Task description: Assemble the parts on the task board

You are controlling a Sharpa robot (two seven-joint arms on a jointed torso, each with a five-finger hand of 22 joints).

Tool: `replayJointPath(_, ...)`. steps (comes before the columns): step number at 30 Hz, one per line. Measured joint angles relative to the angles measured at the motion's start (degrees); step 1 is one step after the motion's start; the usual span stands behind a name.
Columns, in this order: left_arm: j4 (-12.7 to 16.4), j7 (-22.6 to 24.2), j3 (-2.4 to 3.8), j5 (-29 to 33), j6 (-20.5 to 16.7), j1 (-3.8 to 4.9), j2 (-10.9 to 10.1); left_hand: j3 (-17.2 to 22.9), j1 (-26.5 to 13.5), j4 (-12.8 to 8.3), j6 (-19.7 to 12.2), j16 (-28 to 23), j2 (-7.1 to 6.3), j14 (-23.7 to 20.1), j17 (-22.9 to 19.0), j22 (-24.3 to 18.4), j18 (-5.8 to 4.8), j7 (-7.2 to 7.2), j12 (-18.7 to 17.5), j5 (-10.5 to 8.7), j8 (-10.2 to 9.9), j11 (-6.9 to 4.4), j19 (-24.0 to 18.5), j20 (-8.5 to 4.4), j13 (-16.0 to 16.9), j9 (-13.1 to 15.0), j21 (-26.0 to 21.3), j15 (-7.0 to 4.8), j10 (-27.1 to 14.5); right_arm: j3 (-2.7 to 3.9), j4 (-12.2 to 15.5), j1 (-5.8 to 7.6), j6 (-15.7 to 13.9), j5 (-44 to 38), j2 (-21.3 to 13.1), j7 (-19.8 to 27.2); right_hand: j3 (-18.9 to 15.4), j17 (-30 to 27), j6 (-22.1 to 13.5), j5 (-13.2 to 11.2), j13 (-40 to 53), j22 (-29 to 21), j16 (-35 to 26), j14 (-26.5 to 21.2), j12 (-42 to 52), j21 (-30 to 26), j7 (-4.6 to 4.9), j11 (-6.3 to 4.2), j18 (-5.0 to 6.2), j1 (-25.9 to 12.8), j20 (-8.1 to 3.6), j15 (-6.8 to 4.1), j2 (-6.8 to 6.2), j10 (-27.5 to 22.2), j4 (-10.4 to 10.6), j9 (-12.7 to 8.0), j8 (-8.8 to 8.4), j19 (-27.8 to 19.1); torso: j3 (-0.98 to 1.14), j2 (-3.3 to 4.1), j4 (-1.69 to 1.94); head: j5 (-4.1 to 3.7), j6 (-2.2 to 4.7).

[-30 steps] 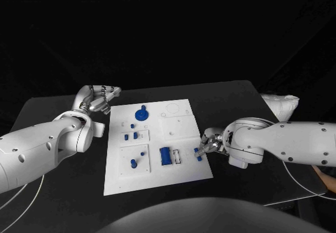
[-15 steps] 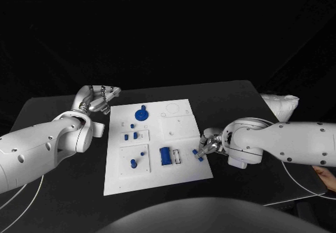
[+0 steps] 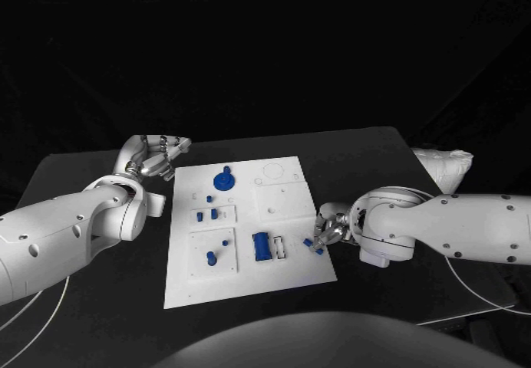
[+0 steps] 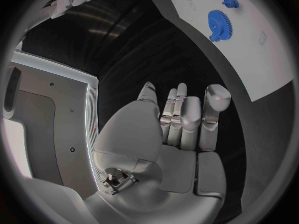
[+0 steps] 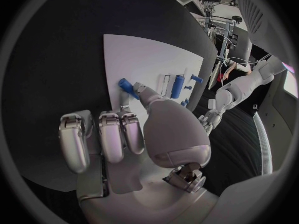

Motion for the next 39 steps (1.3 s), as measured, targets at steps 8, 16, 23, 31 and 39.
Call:
replayJointPath(8, -0.01, -0.02, 0.0, -0.02, 0.03, 0.0, 0.0, 0.0, 0.0, 0.0, 0.0, 0.0, 0.0, 0.0, 0.0, 0.0, 0.0, 0.0, 0.0, 0.0, 0.0, 0.0, 0.0, 0.0, 0.0, 0.0, 0.0, 0.0, 0.0, -0.08, 0.35, -0.08, 0.07, -2.11, 0.08, -0.04, 0.37, 0.0, 1.51, -1.06, 0.0, -0.01, 0.0, 0.0, 0.0, 0.0, 0.13, 0.0, 0.0, -0.86, 0.41, 0.41, -1.47, 0.0, -0.37, 0.0, -2.0, 0.0, 0.0, 0.01, 0.01, -0.05, 0.0)
replayJointPath(16, -0.03, -0.04, 0.0, -0.03, 0.08, 0.0, 0.03, -0.16, 0.0, 0.15, 0.0, 0.0, 0.0, 0.0, -0.07, 0.0, 0.0, 0.0, 0.0, 0.0, 0.0, 0.0, 0.0, 0.0, -0.01, 0.0, -0.24, 0.0, 0.0, -0.12, 0.61, -0.15, 1.23, -5.59, 0.3, -0.1, -1.22, -0.01, 3.3, -3.19, 0.0, -0.01, 0.0, 0.0, 0.0, 0.0, -0.24, 0.0, 0.0, -2.5, 0.61, 0.41, -3.1, 0.0, 1.22, 0.0, -3.99, -0.21, -0.03, 0.01, 0.02, -0.09, 0.0)
replayJointPath(23, -0.04, -0.06, 0.0, -0.04, 0.18, 0.0, 0.02, -0.15, 0.0, 0.15, 0.0, 0.0, 0.0, 0.0, -0.07, 0.0, 0.0, 0.0, 0.0, 0.0, 0.0, 0.0, 0.0, 0.0, -0.01, 0.0, -0.23, 0.0, 0.0, -0.15, 0.76, -0.2, 3.01, -9.55, 0.54, -0.09, -1.53, -0.01, 4.23, -4.13, -0.01, -0.02, 0.0, 0.0, 0.0, 0.0, -0.74, 0.0, 0.0, -2.8, 0.61, 0.41, -3.4, 0.0, 1.53, 0.0, -4.65, -0.21, -0.03, 0.0, 0.02, -0.09, 0.0)
replayJointPath(31, -0.05, -0.08, 0.0, -0.05, 0.32, 0.0, 0.01, -0.16, 0.0, 0.16, 0.0, 0.0, 0.0, 0.0, -0.07, 0.0, 0.0, 0.0, 0.0, 0.0, 0.0, 0.0, 0.0, 0.0, 0.0, 0.0, -0.23, 0.0, 0.0, -0.09, 0.79, -0.2, 4.92, -13.29, 0.72, 0.02, -2.01, -0.02, 4.35, -4.36, -0.01, -0.02, 0.0, 0.0, 0.0, 0.0, -0.86, 0.0, 0.0, -2.97, 0.61, 0.41, -3.23, 0.0, 1.68, 0.0, -4.66, -0.21, -0.01, -0.02, 0.02, -0.09, 0.0)
replayJointPath(39, -0.05, -0.09, 0.0, -0.06, 0.4, 0.0, 0.01, -0.15, 0.0, 0.15, 0.0, 0.0, 0.0, 0.0, -0.06, 0.0, 0.0, 0.0, 0.0, 0.0, 0.0, 0.0, 0.0, 0.0, 0.03, 0.0, -0.22, 0.0, 0.0, -0.05, 0.7, -0.21, 6.07, -15.34, 0.89, 0.09, -2.02, -0.02, 4.76, -4.01, -0.01, -0.03, 0.0, 0.0, 0.0, 0.0, -1.09, -0.01, 0.0, -3.11, 0.61, 0.41, -3.09, 0.0, 1.68, 0.01, -4.66, -0.21, -0.01, -0.03, 0.02, -0.09, 0.0)
